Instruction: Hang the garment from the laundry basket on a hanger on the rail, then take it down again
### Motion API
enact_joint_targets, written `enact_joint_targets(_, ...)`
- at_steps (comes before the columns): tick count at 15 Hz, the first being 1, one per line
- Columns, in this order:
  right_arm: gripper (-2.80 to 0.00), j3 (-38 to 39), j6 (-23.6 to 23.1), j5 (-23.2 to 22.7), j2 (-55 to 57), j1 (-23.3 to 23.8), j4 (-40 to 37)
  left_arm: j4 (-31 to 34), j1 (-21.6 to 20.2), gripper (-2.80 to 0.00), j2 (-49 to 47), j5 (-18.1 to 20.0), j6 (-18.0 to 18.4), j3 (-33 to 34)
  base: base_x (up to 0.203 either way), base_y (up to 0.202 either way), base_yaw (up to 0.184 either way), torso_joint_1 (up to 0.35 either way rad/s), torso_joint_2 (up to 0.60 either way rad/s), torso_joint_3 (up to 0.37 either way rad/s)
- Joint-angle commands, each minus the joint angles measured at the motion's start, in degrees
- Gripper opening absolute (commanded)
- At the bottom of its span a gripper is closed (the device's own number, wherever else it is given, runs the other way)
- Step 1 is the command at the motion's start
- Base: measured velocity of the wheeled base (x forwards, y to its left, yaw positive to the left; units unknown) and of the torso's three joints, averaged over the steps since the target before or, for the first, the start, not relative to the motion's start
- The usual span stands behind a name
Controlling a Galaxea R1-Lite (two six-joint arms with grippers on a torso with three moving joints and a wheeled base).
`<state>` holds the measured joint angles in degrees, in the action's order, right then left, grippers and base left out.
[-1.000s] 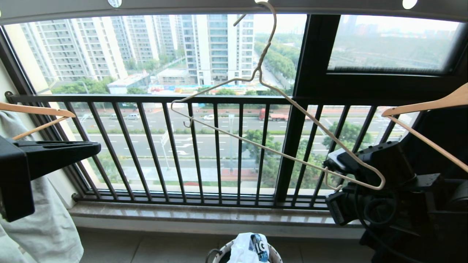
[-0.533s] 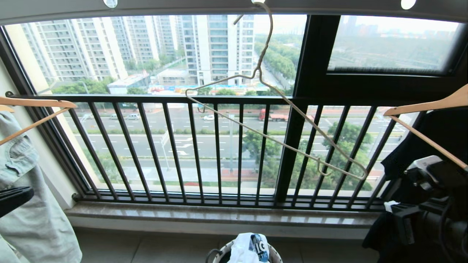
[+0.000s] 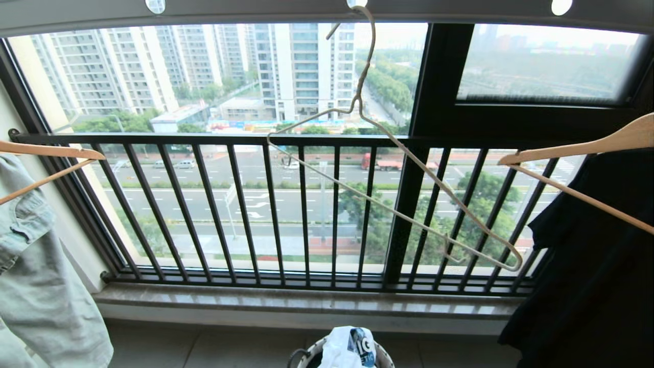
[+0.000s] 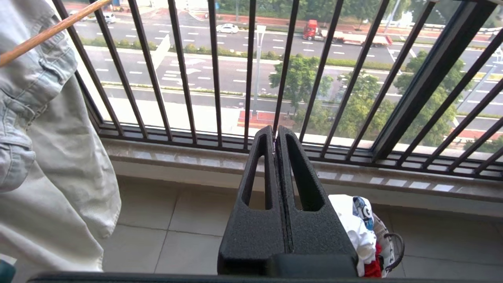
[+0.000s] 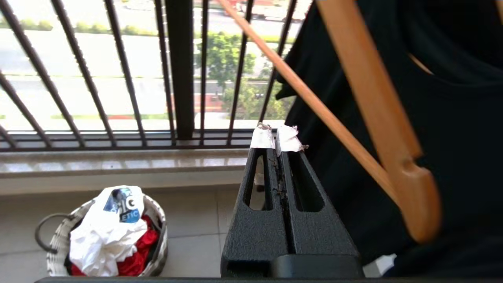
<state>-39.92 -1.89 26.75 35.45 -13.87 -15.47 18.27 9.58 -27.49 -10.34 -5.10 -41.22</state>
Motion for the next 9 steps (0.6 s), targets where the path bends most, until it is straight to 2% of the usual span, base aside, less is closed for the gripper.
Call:
enact_joint_targets(1, -2.8, -7.1, 0.0, 4.3, -10.2, 3.8, -9.9, -0.1, -3.5, -2.8, 6.1, 0.1, 0.1, 4.9, 0.0, 0.0, 0.0, 0.0, 0.0, 0.0)
enact_joint_targets(3, -2.8, -9.1, -0.1, 8.2, -13.9, 7.0, -15.3, -3.5, -4.3, -2.8, 10.9, 0.0, 0.3, 10.5, 0.0, 0.0, 0.0, 0.0, 0.0, 0.0)
enact_joint_targets(5, -2.8, -8.4, -0.4, 8.6, -17.2, 10.1, -18.6, -8.5, -6.1, -2.8, 12.0, -1.2, 0.2, 13.9, 0.0, 0.0, 0.0, 0.0, 0.0, 0.0)
enact_joint_targets(6, -2.8, -7.3, -0.8, 8.5, -18.8, 12.0, -19.2, -9.0, -7.1, -2.8, 13.7, -0.2, 0.7, 14.5, 0.0, 0.0, 0.0, 0.0, 0.0, 0.0)
enact_joint_targets(7, -2.8, -5.8, -1.6, 7.8, -20.5, 12.6, -19.2, -9.2, -7.6, -2.8, 15.3, 2.8, 2.1, 15.0, 0.0, 0.0, 0.0, 0.0, 0.0, 0.0)
enact_joint_targets(9, -2.8, 0.3, -2.7, 2.8, -25.4, 12.8, -17.3, -9.0, -8.6, -2.8, 20.0, 6.2, 3.7, 17.3, 0.0, 0.0, 0.0, 0.0, 0.0, 0.0)
